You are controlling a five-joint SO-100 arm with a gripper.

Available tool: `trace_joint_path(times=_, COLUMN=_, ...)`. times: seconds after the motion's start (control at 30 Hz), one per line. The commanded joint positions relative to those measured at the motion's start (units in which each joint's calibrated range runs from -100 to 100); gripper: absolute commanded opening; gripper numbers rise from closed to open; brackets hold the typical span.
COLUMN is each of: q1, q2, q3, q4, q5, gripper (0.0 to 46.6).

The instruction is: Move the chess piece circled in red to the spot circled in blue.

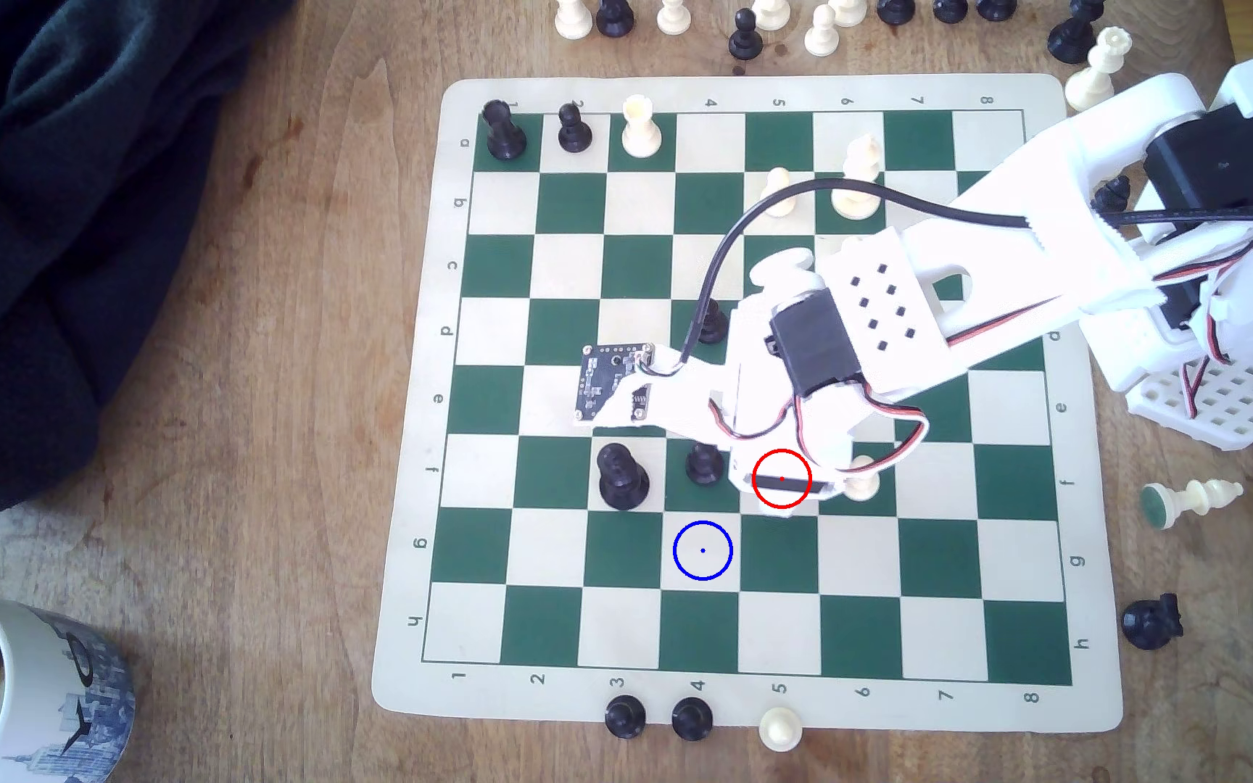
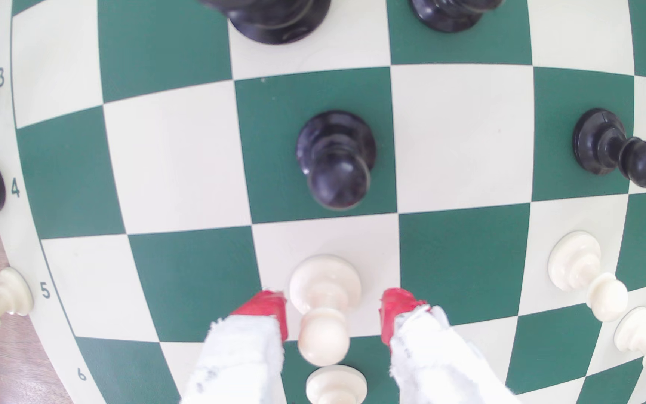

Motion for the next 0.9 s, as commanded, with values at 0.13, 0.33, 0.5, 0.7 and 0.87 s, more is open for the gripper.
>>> trace_joint_path(times=0.13, q1=-0.81, q2=-1.1, q3=-4.6, q4=0.18, q5=-0.15, gripper=10.2)
trace_joint_path(times=0.33, q1=-1.36, q2=-1.19, q3=-5.42, q4=0.26, q5=-0.15, gripper=5.9)
trace_joint_path(times=0.5, q1=-1.43, q2=-1.19, q3=-7.41, q4=1.49, q5=-0.15, gripper=0.2)
trace_joint_path(times=0.7, q1=-1.98, q2=-2.29, q3=-9.68, q4=4.44, q5=-0.2, gripper=0.2)
trace_joint_path(times=0.87, q1=-3.31, q2=-3.48, q3=-12.67, q4=7.14, q5=-0.63, gripper=0.2)
